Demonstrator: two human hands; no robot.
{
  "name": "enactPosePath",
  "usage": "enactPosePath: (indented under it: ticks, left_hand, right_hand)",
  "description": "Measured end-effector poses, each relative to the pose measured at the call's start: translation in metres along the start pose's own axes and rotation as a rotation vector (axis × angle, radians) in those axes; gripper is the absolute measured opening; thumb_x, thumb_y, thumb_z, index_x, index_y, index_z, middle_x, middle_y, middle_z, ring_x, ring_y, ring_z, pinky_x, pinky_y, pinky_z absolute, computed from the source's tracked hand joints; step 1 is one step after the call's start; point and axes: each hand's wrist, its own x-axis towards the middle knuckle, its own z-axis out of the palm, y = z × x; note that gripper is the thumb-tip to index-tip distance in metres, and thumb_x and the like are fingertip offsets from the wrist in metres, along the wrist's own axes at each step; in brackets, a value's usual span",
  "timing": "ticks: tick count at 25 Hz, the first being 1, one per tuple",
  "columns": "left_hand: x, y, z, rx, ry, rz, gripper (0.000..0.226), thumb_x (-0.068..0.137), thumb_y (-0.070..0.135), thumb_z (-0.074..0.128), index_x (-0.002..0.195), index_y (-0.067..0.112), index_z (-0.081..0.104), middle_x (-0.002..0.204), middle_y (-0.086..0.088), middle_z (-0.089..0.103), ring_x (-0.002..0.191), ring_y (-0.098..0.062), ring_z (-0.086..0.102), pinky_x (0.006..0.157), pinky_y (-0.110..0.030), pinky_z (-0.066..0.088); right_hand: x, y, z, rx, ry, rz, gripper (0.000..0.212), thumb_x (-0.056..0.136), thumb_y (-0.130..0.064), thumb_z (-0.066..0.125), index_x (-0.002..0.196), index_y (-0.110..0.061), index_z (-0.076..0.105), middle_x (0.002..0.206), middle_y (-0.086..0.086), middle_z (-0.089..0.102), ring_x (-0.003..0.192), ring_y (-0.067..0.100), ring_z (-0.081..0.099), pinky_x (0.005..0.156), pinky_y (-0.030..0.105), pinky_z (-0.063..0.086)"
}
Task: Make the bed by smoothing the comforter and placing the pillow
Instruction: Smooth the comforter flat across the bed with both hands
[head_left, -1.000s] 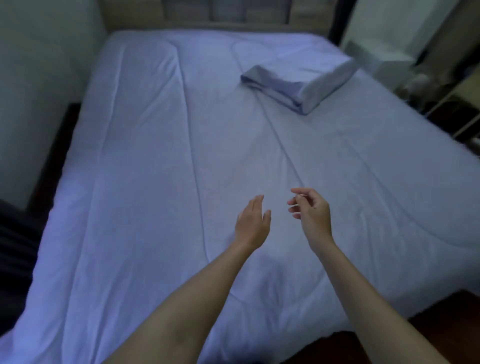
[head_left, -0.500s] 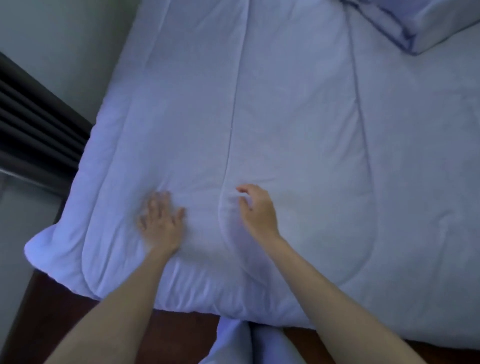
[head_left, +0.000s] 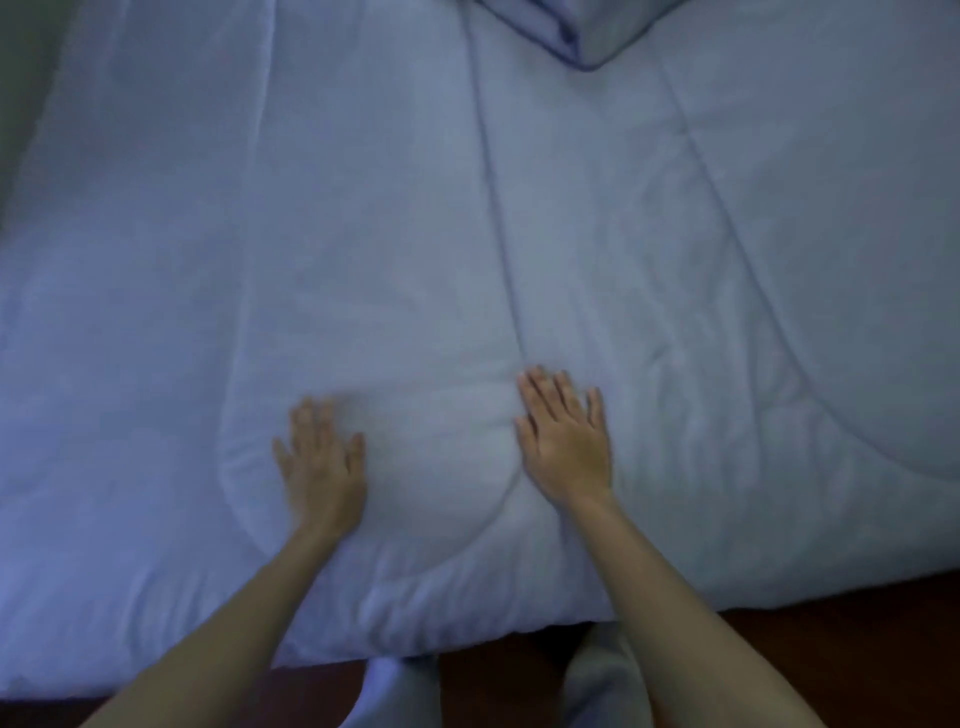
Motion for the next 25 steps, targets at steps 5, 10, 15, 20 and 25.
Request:
enactPosePath:
  ticks: [5, 10, 15, 20, 25]
  left_hand:
    - [-0.069, 0.258, 0.072, -0.063, -0.106, 0.626, 0.056, 0.098, 0.04, 0.024, 0.142, 0.005, 0.032, 0.146, -0.015, 0.044, 0.137, -0.029, 0.036, 0.113, -0.044, 0.012]
    - [-0.079, 0.358, 0.102, 0.105, -0.236, 0.774, 0.058, 0.093, 0.042, 0.028, 0.145, 0.017, 0.035, 0.151, -0.002, 0.04, 0.137, -0.023, 0.041, 0.113, -0.048, 0.022]
    - [-0.053, 0.288, 0.089, 0.12, -0.225, 0.244, 0.067, 0.095, 0.05, 0.013, 0.152, 0.015, 0.012, 0.161, -0.001, 0.012, 0.148, -0.019, 0.013, 0.118, -0.045, 0.006]
    - [-0.046, 0.243, 0.071, 0.075, -0.175, -0.089, 0.065, 0.098, 0.04, 0.034, 0.151, 0.007, 0.013, 0.16, -0.01, 0.012, 0.148, -0.028, 0.01, 0.117, -0.055, 0.006]
    - [-0.047, 0.25, 0.072, 0.071, -0.077, -0.155, 0.059, 0.097, 0.027, 0.035, 0.143, -0.009, 0.026, 0.153, -0.026, 0.026, 0.142, -0.041, 0.023, 0.109, -0.066, 0.014]
  right_hand:
    - [-0.049, 0.245, -0.062, -0.084, 0.016, 0.277, 0.057, 0.094, -0.041, 0.027, 0.147, -0.023, 0.031, 0.155, 0.0, 0.033, 0.141, 0.025, 0.033, 0.112, 0.047, 0.022]
    - [-0.092, 0.394, -0.111, -0.032, -0.017, 0.715, 0.057, 0.099, -0.047, 0.017, 0.152, -0.029, 0.008, 0.162, -0.003, 0.008, 0.148, 0.021, 0.008, 0.111, 0.063, 0.009]
    - [-0.023, 0.35, -0.124, 0.28, 0.205, 0.937, 0.071, 0.082, -0.038, 0.027, 0.147, -0.008, 0.03, 0.154, 0.017, 0.029, 0.144, 0.029, 0.023, 0.112, 0.064, 0.012]
    - [-0.006, 0.163, -0.073, 0.161, -0.18, -0.128, 0.06, 0.087, -0.039, 0.034, 0.142, -0.013, 0.042, 0.151, 0.009, 0.039, 0.14, 0.028, 0.034, 0.109, 0.066, 0.021]
    - [-0.003, 0.206, -0.07, -0.052, -0.212, -0.295, 0.049, 0.088, -0.041, 0.035, 0.132, -0.03, 0.055, 0.144, -0.004, 0.049, 0.131, 0.018, 0.048, 0.103, 0.056, 0.04]
